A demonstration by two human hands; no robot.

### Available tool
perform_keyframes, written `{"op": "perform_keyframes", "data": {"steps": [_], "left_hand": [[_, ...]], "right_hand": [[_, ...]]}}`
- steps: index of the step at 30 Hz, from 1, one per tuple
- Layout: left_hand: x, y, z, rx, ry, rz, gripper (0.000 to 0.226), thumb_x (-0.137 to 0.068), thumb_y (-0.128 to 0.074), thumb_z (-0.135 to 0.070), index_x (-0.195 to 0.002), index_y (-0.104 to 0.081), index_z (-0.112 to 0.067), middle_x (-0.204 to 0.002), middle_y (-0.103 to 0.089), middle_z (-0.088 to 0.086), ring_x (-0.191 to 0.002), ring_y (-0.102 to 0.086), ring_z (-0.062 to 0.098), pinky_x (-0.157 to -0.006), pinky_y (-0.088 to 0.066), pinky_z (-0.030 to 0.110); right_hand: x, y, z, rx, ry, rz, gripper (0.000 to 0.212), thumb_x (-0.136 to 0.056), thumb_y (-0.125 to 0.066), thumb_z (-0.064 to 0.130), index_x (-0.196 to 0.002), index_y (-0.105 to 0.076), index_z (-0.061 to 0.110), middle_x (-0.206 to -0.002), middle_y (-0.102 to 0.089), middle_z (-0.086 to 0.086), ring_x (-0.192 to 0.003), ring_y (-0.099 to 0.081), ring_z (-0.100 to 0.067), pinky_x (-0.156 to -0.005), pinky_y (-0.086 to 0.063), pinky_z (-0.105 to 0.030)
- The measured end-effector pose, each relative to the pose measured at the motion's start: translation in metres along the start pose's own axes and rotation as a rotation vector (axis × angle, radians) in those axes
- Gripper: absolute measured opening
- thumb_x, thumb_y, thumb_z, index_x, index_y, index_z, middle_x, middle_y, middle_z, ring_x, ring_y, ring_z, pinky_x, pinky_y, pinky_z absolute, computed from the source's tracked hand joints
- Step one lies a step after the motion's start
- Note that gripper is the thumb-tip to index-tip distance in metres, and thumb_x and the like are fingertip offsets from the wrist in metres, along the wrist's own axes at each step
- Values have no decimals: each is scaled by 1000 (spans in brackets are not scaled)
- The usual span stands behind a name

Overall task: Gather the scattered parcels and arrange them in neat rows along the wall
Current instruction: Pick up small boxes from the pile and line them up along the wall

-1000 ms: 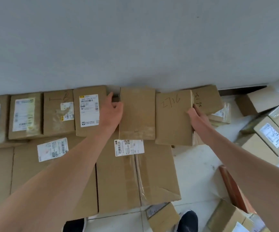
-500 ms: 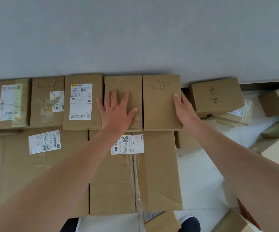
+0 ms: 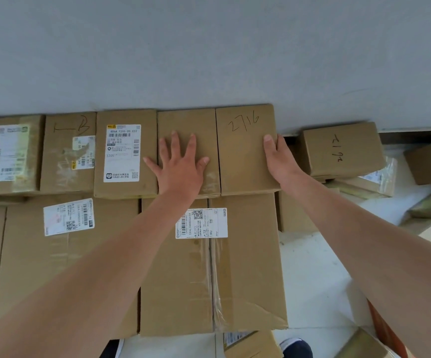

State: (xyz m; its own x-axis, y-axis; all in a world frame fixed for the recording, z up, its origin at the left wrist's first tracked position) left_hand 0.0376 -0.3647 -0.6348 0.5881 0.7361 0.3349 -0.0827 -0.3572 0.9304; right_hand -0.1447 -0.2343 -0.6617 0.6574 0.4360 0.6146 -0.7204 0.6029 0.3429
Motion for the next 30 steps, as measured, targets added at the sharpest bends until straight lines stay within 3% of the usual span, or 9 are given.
{"op": "perform_keyframes", "data": {"steps": [6, 11, 16, 23, 26, 28, 30], "left_hand": [[7, 2, 1, 23, -7, -9, 63, -102, -20, -55, -157, -5, -30, -165, 5, 9, -150, 10, 33, -113, 6, 66], [38, 3, -35, 121, -139, -60, 58, -104, -22, -46, -156, -14, -24, -164, -9, 12, -151, 3, 29, -119, 6, 54], [75, -3, -107, 178, -323, 3, 56, -104, -24, -42, -156, -16, -22, -162, -18, 11, -151, -1, 28, -121, 2, 50], [150, -52, -230, 162, -495, 213, 56, -104, -28, -40, -156, -19, -23, -163, -18, 6, -151, -4, 24, -121, 1, 50], [197, -82, -278, 112, -567, 316, 56, -103, -30, -39, -156, -19, -24, -163, -18, 5, -150, -6, 24, -118, -2, 56], [230, -104, -306, 92, -616, 381, 56, -103, -31, -39, -156, -20, -24, -163, -19, 3, -150, -7, 25, -116, -6, 61], [262, -128, -329, 66, -654, 434, 56, -103, -32, -39, -155, -20, -24, -162, -20, 3, -149, -9, 25, -115, -9, 63]], "right_hand": [[8, 5, 1, -4, -9, -5, 78, -96, -36, 65, -157, -8, 25, -158, -30, -1, -142, -33, -25, -114, -28, -42], [38, 50, -26, -92, -107, -144, 67, -98, -28, 61, -154, -25, 24, -155, -35, -4, -140, -35, -26, -114, -30, -47], [103, 119, -93, -63, -169, -194, 63, -98, -29, 56, -151, -32, 21, -151, -41, -1, -136, -39, -21, -107, -30, -40], [198, 216, -216, -72, -280, -390, 47, -93, -36, 54, -120, -48, 17, -116, -49, -2, -117, -46, -18, -100, -33, -37], [243, 248, -279, -102, -361, -501, 55, -101, -35, 45, -143, -43, 10, -139, -52, -7, -133, -43, -25, -104, -30, -33], [276, 264, -320, -155, -420, -545, 59, -102, -34, 46, -149, -36, 12, -151, -42, -7, -139, -38, -24, -111, -28, -35], [308, 274, -361, -213, -476, -598, 58, -102, -34, 45, -149, -36, 11, -151, -42, -9, -137, -40, -26, -113, -29, -39]]}}
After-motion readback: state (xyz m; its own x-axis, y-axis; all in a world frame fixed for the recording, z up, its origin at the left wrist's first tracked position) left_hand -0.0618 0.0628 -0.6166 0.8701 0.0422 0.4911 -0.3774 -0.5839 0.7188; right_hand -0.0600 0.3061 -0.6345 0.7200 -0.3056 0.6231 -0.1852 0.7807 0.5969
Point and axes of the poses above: each hand's wrist, its own x-axis away from the middle knuckle, its own y-axis out of the back of the hand, z = x × y, the point moved 1 cm from there along -x, towards the middle knuckle
